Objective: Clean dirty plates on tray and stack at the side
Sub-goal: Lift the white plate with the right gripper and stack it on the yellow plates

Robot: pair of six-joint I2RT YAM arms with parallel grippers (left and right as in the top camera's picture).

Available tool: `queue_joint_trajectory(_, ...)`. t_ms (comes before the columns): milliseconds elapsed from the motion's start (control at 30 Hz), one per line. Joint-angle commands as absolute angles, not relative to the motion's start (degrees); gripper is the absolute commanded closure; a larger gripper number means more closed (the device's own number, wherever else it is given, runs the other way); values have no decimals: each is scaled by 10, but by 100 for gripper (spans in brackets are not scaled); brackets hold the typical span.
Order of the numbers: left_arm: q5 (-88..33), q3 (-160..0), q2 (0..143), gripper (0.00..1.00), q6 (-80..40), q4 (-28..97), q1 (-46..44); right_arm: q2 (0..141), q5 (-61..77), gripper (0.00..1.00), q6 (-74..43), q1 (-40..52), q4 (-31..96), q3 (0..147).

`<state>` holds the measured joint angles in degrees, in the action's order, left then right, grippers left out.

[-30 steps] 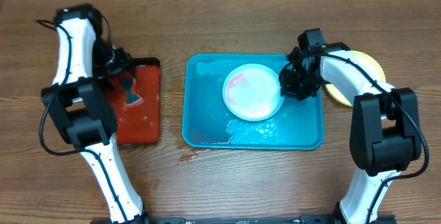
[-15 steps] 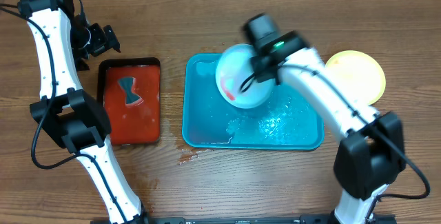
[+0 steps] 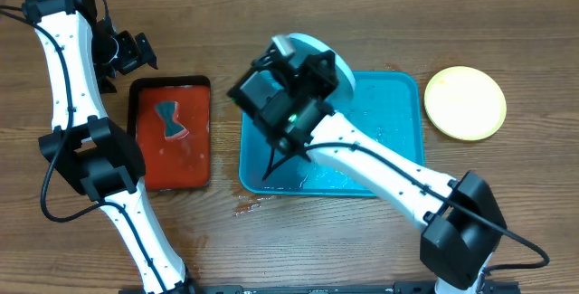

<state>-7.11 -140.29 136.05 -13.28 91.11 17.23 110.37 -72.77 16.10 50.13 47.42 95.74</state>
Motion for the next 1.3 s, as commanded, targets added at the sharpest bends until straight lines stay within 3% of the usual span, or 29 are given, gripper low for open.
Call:
queue_joint_trajectory(0, -73, -1411, 1348, 0, -128, 912, 169, 1087, -773, 96, 241, 521, 449, 969)
queue_joint_trajectory(667, -73, -1411, 1348, 0, -128, 912, 169, 1087, -756, 96, 240, 530, 451, 968)
queue_joint_trajectory(800, -73, -1411, 1348, 0, -128, 912, 169, 1087, -578, 96, 224, 507, 473, 968)
queue_joint_trajectory(933, -73, -1411, 1348, 0, -128, 912, 169, 1087, -375, 96, 151, 425, 471, 968)
queue_joint_trajectory(1100, -73, -1411, 1348, 0, -128, 912, 169, 1086, -217, 96, -15, 286, 496, 968)
queue_joint_trajectory(1267, -73, -1411, 1348, 0, -128, 912, 169, 1086, 128, 96, -54, 113, 512, 968)
